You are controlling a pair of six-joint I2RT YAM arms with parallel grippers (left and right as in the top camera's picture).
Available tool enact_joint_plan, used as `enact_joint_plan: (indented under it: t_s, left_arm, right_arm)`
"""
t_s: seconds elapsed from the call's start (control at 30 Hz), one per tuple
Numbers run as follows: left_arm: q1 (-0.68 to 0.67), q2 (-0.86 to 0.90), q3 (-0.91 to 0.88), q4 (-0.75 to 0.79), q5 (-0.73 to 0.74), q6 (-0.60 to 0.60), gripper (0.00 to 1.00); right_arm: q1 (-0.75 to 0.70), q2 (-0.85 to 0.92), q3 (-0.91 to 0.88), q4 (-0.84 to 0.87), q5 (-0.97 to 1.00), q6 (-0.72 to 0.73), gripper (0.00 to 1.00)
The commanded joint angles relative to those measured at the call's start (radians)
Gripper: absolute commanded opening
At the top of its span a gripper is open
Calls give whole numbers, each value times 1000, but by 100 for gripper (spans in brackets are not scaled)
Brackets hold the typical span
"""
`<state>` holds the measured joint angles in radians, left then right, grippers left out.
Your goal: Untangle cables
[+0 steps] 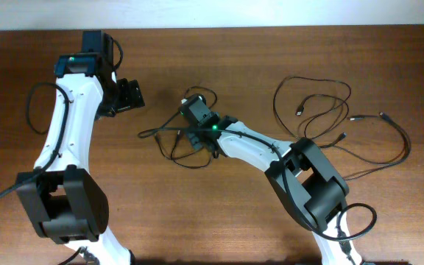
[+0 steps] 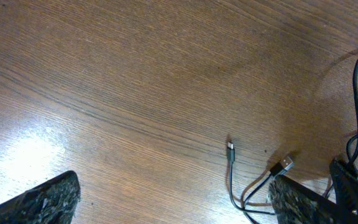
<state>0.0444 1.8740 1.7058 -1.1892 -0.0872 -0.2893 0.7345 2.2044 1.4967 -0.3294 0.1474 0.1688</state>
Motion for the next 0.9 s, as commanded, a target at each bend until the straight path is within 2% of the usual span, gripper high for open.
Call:
enact_joint_plan:
  t_s: [0.0, 0.17, 0.3, 0.4, 0.53, 0.57, 0.6, 0.73, 0.8, 0.87]
  left_arm:
    - [0, -1, 19, -1, -11, -13, 99]
    - [-1, -1, 19, -1, -11, -13, 99]
    - [0, -1, 19, -1, -11, -13, 99]
    - [0, -1, 19, -1, -11, -13, 99]
    - [0, -1, 19, -1, -11, -13, 99]
    - [0, -1, 19, -1, -11, -13, 99]
    - [0, -1, 19, -1, -11, -13, 99]
    - [0, -1, 19, -1, -11, -13, 99]
    - [0, -1, 19, -1, -11, -13, 99]
    - [-1, -1, 19, -2, -11, -13, 99]
  right_arm:
    - [-4, -72, 2, -133, -14, -12, 4]
    - [-3, -442, 3, -327, -12, -44, 4]
    - [-43, -605, 3, -286, 115, -61, 4]
    - [-150, -585, 2, -282, 161, -61, 4]
    - [-348, -471, 0, -280, 147, -56, 4]
    - [-376, -446, 0, -280, 111, -56, 4]
    - [-427, -390, 0, -280, -35, -56, 4]
    - [-468, -230, 0, -285, -333, -56, 4]
    - [-465, -164, 0, -284, -339, -57, 4]
    - [-468, -116, 0, -285, -335, -57, 14]
